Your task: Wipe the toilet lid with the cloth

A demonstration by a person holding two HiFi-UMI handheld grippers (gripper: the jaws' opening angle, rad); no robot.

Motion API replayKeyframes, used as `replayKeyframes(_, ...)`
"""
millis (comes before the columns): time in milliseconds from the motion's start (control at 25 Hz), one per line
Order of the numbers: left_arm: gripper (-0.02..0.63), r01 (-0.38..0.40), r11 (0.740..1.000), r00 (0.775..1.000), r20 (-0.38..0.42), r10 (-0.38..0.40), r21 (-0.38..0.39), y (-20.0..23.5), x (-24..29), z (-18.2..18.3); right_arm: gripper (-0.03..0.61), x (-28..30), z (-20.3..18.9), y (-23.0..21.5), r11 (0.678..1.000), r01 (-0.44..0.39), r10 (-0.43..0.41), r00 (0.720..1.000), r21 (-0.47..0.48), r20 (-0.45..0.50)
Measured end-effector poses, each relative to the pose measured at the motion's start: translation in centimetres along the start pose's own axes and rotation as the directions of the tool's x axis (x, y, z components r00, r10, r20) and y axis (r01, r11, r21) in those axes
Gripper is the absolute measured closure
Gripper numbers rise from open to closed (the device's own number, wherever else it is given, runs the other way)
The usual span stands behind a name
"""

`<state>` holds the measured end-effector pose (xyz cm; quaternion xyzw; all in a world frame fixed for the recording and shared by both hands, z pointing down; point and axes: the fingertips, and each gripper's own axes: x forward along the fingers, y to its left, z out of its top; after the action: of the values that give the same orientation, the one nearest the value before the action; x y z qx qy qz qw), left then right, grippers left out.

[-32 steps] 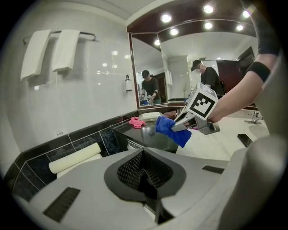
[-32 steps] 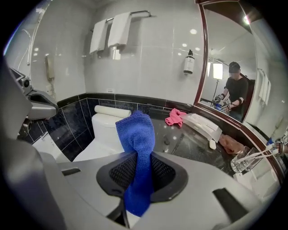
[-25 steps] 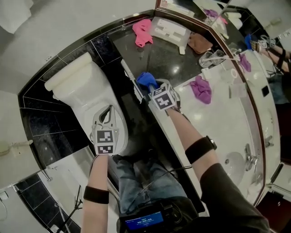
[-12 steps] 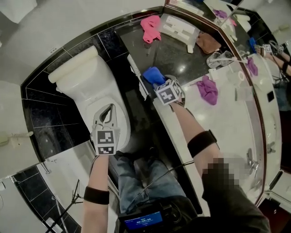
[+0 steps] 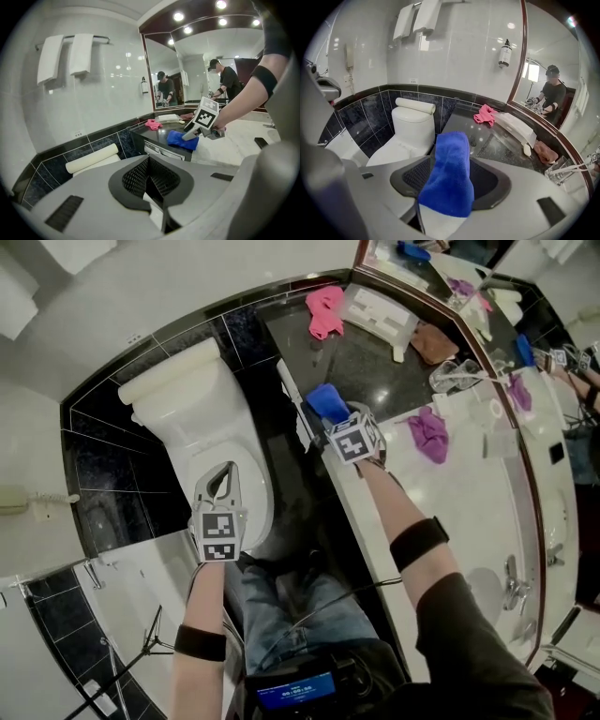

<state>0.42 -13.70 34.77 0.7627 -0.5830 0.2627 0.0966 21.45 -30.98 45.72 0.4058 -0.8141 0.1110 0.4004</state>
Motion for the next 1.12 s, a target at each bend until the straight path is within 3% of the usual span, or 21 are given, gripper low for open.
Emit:
replayKeyframes(360, 0.612, -0.077, 0.997, 0.997, 0.022, 0.078, -0.028, 0.5, -5.9, 2.2, 0.33, -9.1, 3.4, 4.2, 0.996, -0.091, 0.091, 0.984, -0.006, 0.153)
replayKeyframes(640, 0.612, -0.153, 0.985, 0.987, 0.033, 0.156, -0.081, 0.2, -11.4, 2.6, 0.377, -15.9, 5.5, 9.3, 0.974, -0.225, 0.218, 0.937, -0.008, 0.274)
replayKeyframes(920, 0.612, -0.247, 0.963, 0.969, -0.006, 0.248, -0.107, 1.1, -18.1, -0.7, 0.483, -20.0, 5.0, 14.3, 0.956, -0.292, 0.284, 0.895, -0.029, 0.343)
replayKeyframes(1120, 0.612, -0.272, 0.949, 0.961, -0.002, 0.276, -0.157, 2.8, -21.9, -2.0, 0.515, -22.8, 4.6, 18.5, 0.935, -0.353, 0.338, 0.877, -0.019, 0.341)
